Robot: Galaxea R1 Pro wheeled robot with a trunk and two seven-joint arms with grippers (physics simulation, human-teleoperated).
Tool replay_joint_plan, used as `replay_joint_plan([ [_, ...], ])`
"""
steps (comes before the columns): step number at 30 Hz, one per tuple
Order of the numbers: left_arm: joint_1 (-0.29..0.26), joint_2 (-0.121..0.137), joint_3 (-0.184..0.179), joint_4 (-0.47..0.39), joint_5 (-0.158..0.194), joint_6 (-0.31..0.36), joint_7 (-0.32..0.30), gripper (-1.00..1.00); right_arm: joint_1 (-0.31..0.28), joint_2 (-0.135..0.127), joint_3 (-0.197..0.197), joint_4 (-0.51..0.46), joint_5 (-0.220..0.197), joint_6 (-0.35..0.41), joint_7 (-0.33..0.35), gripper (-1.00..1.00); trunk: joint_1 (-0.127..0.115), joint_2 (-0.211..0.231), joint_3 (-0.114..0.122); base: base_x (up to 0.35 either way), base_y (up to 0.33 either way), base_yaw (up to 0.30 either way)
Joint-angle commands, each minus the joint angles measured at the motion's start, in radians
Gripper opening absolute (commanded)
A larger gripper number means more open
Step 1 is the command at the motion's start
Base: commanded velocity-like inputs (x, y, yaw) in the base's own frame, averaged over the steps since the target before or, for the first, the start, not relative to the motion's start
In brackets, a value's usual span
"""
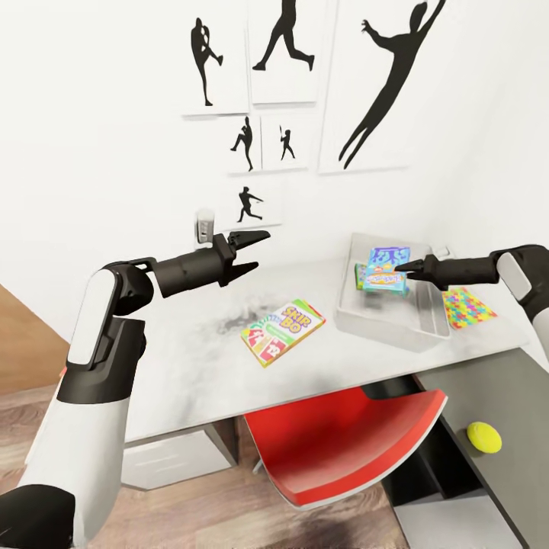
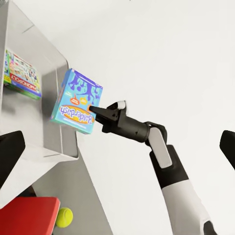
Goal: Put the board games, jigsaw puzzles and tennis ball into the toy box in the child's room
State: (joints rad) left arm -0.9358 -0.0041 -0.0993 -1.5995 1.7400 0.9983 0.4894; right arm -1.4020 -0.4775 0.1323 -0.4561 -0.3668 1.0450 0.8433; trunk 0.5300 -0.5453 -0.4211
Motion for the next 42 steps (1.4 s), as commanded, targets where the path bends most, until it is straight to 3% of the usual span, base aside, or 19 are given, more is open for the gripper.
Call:
replay_joint_plan([
  [1, -0.004, -0.001, 0.000, 0.000, 0.010, 0.001, 0.011, 1.00, -0.004, -0.001, 0.006, 0.000, 0.000, 0.002, 0.004, -1.00, 0.000, -0.001, -0.003, 0.000, 0.000, 0.000],
  [25, -0.014, -0.002, -0.002, -0.001, 0.010, 0.002, 0.011, 1.00, -0.018, -0.006, 0.013, 0.000, 0.000, 0.002, 0.003, -1.00, 0.000, -0.001, -0.042, 0.000, 0.000, 0.000],
  [42, -0.020, -0.002, -0.038, -0.001, 0.015, 0.000, 0.011, 1.00, -0.018, -0.009, 0.013, -0.001, 0.000, 0.002, 0.005, -1.00, 0.000, -0.001, -0.070, 0.000, 0.000, 0.000],
])
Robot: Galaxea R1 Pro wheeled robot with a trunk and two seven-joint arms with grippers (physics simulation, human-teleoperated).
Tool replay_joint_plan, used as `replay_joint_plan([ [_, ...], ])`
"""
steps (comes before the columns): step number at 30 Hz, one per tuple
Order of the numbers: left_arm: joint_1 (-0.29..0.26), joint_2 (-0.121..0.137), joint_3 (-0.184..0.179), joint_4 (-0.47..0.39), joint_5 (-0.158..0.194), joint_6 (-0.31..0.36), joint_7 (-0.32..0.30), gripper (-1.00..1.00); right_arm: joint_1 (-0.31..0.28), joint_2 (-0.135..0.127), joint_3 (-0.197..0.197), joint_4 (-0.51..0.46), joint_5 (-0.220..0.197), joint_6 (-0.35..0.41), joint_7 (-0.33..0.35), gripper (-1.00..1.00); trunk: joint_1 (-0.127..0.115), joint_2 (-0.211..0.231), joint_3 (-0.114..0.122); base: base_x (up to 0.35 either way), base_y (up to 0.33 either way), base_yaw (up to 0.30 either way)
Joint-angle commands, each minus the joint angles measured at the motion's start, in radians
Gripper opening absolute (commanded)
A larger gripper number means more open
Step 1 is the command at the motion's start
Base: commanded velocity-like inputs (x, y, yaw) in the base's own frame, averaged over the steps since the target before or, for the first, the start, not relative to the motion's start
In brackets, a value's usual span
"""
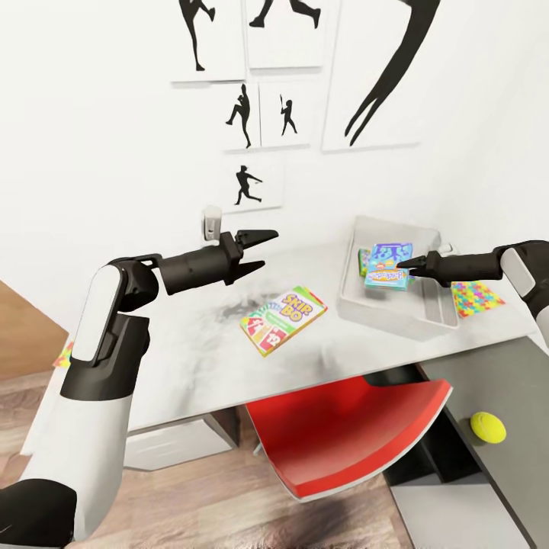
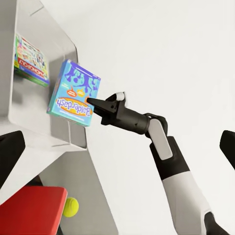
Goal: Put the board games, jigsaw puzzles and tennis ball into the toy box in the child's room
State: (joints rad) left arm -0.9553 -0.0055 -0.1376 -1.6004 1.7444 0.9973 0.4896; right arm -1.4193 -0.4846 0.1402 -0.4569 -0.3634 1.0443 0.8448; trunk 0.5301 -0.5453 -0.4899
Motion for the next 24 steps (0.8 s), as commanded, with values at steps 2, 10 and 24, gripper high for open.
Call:
replay_joint_plan([
  [2, -0.002, -0.001, 0.000, -0.001, 0.010, 0.001, 0.010, 1.00, -0.001, -0.002, 0.005, 0.000, -0.003, 0.003, 0.003, -1.00, 0.000, -0.001, -0.005, 0.000, 0.000, 0.000],
  [10, -0.003, 0.000, -0.002, -0.001, 0.010, 0.001, 0.010, 1.00, -0.001, -0.001, 0.006, 0.000, -0.003, 0.003, 0.003, -1.00, 0.000, -0.001, -0.018, 0.000, 0.000, 0.000],
  [24, -0.003, -0.001, -0.002, -0.001, 0.010, 0.001, 0.010, 1.00, -0.001, 0.000, 0.006, 0.000, -0.003, 0.003, 0.004, -1.00, 0.000, -0.001, -0.041, 0.000, 0.000, 0.000],
])
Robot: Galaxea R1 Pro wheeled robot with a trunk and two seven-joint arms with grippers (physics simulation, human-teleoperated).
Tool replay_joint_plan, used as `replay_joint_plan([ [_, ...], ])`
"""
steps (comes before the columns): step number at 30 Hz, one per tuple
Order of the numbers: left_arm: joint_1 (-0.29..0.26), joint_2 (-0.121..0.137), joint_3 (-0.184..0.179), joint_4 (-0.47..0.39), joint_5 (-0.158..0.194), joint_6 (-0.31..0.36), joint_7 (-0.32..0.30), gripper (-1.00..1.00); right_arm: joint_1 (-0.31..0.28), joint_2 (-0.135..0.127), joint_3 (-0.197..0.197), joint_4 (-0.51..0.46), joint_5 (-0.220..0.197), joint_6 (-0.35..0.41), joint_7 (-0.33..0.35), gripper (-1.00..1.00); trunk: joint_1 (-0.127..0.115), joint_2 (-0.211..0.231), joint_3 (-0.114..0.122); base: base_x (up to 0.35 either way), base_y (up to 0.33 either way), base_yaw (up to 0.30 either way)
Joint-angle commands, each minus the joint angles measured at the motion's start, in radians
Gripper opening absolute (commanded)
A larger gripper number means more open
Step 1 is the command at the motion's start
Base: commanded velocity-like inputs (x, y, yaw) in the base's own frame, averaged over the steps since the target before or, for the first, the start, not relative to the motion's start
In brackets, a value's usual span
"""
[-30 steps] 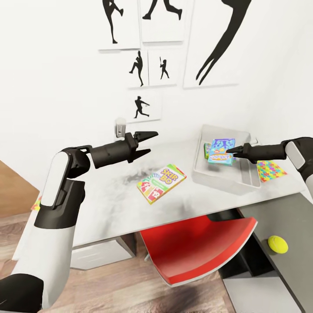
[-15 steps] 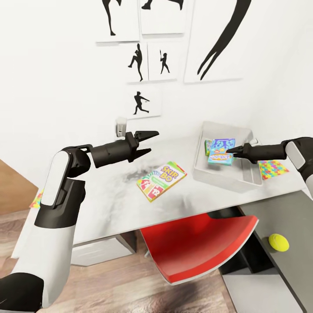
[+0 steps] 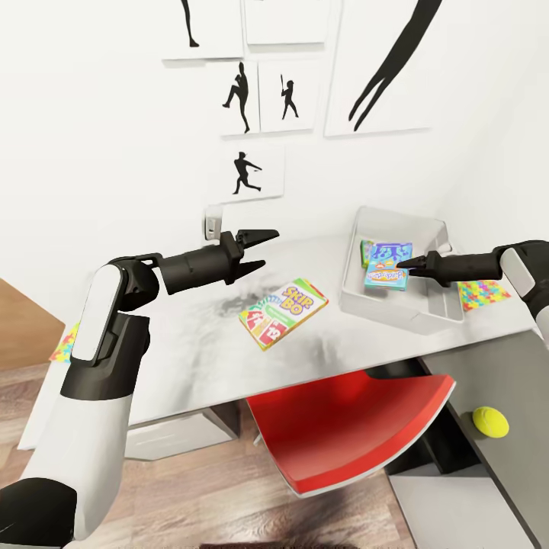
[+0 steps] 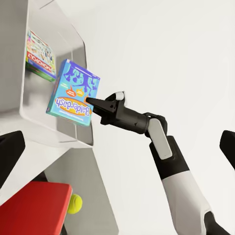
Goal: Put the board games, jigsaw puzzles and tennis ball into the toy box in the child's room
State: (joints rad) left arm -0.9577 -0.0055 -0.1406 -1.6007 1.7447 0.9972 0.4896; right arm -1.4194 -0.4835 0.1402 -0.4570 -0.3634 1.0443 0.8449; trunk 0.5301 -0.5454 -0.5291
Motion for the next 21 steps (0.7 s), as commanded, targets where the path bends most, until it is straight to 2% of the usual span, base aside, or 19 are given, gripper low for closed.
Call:
replay_joint_plan([
  [1, -0.001, -0.001, 0.001, 0.000, 0.010, 0.001, 0.010, 1.00, -0.001, -0.001, 0.005, 0.000, -0.003, 0.003, 0.003, -1.00, 0.000, -0.001, -0.003, 0.000, 0.000, 0.000],
  [21, -0.001, -0.001, 0.000, -0.001, 0.010, 0.001, 0.010, 1.00, -0.001, -0.003, 0.005, 0.000, -0.003, 0.003, 0.003, -1.00, 0.000, -0.001, -0.036, 0.000, 0.000, 0.000],
])
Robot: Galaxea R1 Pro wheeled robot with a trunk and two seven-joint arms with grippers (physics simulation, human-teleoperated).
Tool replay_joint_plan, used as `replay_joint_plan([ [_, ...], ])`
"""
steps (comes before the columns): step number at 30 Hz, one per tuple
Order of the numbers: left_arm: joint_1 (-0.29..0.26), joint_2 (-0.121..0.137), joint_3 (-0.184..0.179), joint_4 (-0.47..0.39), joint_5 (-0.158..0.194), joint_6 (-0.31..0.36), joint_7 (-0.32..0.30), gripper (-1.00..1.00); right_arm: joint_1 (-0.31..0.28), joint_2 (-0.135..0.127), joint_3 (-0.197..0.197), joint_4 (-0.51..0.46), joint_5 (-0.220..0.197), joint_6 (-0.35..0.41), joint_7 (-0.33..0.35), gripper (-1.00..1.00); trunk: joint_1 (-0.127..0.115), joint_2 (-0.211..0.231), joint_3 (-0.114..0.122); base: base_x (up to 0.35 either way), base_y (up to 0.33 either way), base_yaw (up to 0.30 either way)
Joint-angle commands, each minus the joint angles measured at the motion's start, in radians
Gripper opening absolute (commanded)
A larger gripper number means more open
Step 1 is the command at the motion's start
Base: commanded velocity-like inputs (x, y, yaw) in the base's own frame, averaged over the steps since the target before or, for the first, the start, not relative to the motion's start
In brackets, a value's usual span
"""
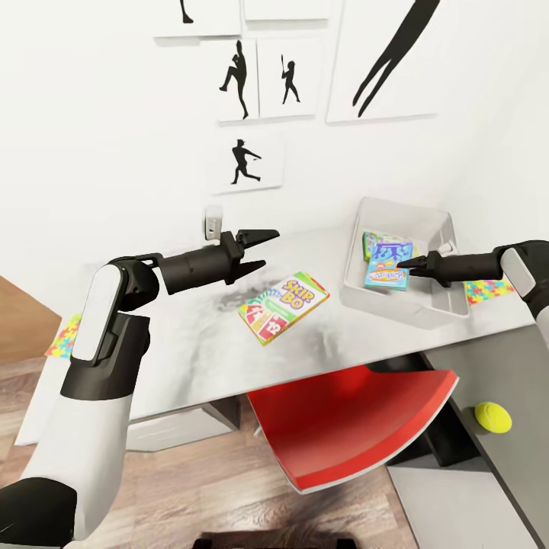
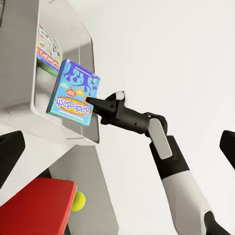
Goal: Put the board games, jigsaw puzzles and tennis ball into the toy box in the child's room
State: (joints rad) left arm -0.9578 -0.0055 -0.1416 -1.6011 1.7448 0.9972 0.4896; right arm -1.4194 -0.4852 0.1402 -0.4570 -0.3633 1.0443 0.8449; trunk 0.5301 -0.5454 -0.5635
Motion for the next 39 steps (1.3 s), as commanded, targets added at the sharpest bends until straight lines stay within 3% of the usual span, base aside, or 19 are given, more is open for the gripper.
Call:
replay_joint_plan([
  [1, -0.001, -0.001, 0.001, 0.000, 0.010, 0.001, 0.010, 1.00, -0.001, -0.002, 0.006, 0.000, -0.003, 0.003, 0.003, -1.00, 0.000, -0.001, -0.003, 0.000, 0.000, 0.000],
  [39, -0.009, -0.001, 0.000, 0.000, 0.012, 0.001, 0.010, 1.00, -0.109, -0.021, 0.007, -0.002, -0.003, 0.003, 0.005, -1.00, 0.000, -0.001, -0.065, 0.000, 0.000, 0.000],
])
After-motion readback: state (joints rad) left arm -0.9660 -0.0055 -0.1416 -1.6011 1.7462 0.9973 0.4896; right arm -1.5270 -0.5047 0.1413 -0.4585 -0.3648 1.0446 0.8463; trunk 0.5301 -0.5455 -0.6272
